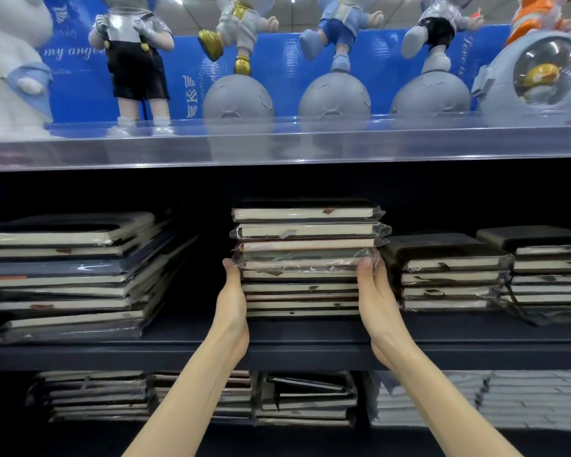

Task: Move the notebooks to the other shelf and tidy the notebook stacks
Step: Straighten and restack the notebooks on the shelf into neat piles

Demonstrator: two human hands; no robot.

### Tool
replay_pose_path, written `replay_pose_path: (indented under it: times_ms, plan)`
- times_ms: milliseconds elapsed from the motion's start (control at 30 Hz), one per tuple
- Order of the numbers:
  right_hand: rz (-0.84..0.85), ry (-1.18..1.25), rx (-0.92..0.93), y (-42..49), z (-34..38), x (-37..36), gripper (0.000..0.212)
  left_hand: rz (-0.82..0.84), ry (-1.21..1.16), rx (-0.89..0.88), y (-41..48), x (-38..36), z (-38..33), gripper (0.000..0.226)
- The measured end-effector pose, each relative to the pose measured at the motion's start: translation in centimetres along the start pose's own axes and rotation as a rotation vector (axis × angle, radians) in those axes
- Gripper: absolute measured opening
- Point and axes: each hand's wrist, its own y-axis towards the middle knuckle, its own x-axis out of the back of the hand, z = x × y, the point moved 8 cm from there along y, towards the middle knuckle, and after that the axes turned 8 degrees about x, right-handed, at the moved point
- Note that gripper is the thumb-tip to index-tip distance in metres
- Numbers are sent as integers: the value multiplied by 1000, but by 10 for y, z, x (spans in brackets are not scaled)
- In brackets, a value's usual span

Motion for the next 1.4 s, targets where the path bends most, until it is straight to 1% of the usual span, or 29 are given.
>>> replay_pose_path:
  times_ms: [67, 133, 267, 333, 367, 400, 467, 533, 600, 633, 667, 700, 733, 800, 833, 900, 933, 1000, 1067, 1133, 1200, 1267, 1333, 1400]
  plan:
    - [-9, 17, 13, 3, 2, 2, 53, 12, 20, -9, 0, -3, 0, 46]
    - [18, 29, 10, 3, 4, 2, 54, 47, 41, -12, 1, -5, -2, 48]
    - [69, 30, 9, -2, 6, 12, 68, 130, 115, -16, -2, -2, -4, 54]
    - [-19, -24, 90, -9, 12, 26, 66, 103, 197, -55, -8, 11, -7, 71]
    - [-102, -87, 167, -16, 18, 35, 61, 51, 268, -116, -13, 20, -11, 80]
    - [-201, -164, 263, -24, 27, 42, 54, -12, 337, -213, -21, 31, -20, 80]
    - [-358, -297, 484, -41, 49, 42, 42, -116, 454, -441, -46, 47, -42, 58]
    - [-381, -364, 687, -54, 70, 22, 36, -228, 534, -634, -72, 65, -61, 40]
    - [-349, -411, 861, -67, 83, -8, 31, -343, 570, -768, -90, 91, -76, 35]
    - [-308, -386, 897, -71, 85, -25, 28, -407, 599, -821, -96, 106, -82, 34]
    - [-233, -320, 869, -72, 85, -43, 26, -465, 631, -865, -102, 121, -89, 33]
    - [-132, -238, 790, -69, 83, -62, 26, -516, 661, -896, -106, 135, -95, 33]
    - [-24, -175, 683, -67, 78, -84, 26, -563, 690, -916, -108, 150, -101, 33]
    - [168, -142, 478, -64, 65, -132, 28, -645, 757, -967, -109, 178, -113, 29]
    - [230, -133, 393, -62, 58, -153, 34, -673, 791, -1002, -108, 191, -120, 27]
    - [290, -75, 241, -56, 48, -189, 57, -718, 853, -1048, -100, 215, -134, 25]
    - [309, -45, 181, -54, 46, -205, 72, -747, 869, -1034, -95, 229, -139, 29]
    - [347, -16, 95, -53, 40, -233, 99, -797, 838, -896, -81, 260, -144, 46]
    - [379, -5, 46, -58, 36, -257, 112, -778, 782, -680, -62, 287, -142, 68]
    - [371, 0, 30, -62, 33, -273, 114, -649, 723, -457, -37, 303, -132, 91]
    - [338, -10, 39, -60, 32, -282, 115, -456, 622, -295, -16, 306, -121, 103]
    - [333, -11, 42, -56, 32, -291, 117, -286, 565, -239, 3, 303, -112, 101]
    - [343, -22, 41, -52, 31, -297, 118, -187, 534, -208, 16, 305, -107, 101]
    - [353, -28, 34, -49, 29, -300, 111, -98, 432, -148, 28, 310, -102, 103]
